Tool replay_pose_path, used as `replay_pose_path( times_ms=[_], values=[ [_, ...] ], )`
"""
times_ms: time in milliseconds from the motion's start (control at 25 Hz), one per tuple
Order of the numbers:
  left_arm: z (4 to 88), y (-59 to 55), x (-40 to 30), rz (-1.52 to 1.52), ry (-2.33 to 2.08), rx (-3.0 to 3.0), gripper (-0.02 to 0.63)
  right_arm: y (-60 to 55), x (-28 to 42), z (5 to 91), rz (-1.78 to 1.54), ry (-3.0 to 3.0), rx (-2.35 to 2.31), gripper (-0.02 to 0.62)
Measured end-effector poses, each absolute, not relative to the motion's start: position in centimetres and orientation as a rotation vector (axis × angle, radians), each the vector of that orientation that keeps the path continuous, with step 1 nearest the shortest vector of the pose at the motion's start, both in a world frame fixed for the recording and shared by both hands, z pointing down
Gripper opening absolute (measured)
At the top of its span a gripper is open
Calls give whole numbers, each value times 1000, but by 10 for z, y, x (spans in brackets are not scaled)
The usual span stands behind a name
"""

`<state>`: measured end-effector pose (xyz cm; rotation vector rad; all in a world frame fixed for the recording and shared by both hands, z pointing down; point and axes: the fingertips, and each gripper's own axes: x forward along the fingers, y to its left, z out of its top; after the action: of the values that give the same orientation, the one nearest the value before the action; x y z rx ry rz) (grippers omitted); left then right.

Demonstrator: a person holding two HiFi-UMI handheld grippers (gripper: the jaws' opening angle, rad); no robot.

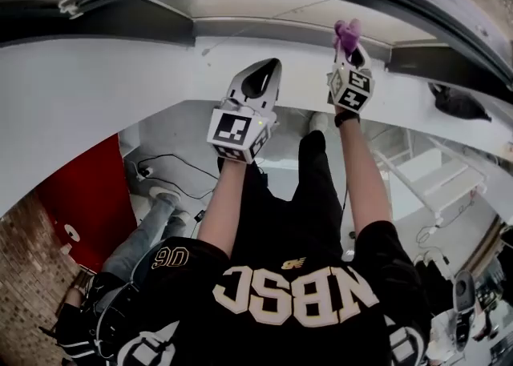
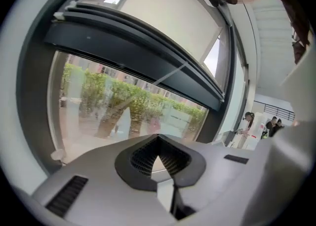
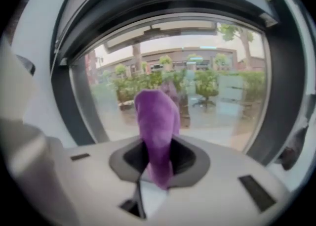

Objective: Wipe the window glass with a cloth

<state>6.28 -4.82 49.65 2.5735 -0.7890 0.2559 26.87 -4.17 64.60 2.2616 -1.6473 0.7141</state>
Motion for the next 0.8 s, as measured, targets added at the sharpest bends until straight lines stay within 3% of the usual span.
replay_pose_path(
  times_ms=[200, 320, 640, 800],
  values=[
    [502, -99, -63, 307, -938, 2549, 23, -128, 59, 654, 722, -2009, 1980, 91],
    [496, -117, -112, 315, -1024, 2539, 23, -176, -25, 647, 709, -2149, 1873, 91],
    [490, -130, -182, 311, -1139, 2510, 23, -287, -128, 631, 687, -2289, 1835, 91],
    [495, -130, -184, 333, -1123, 2516, 23, -310, -131, 631, 668, -2301, 1847, 91]
  ],
)
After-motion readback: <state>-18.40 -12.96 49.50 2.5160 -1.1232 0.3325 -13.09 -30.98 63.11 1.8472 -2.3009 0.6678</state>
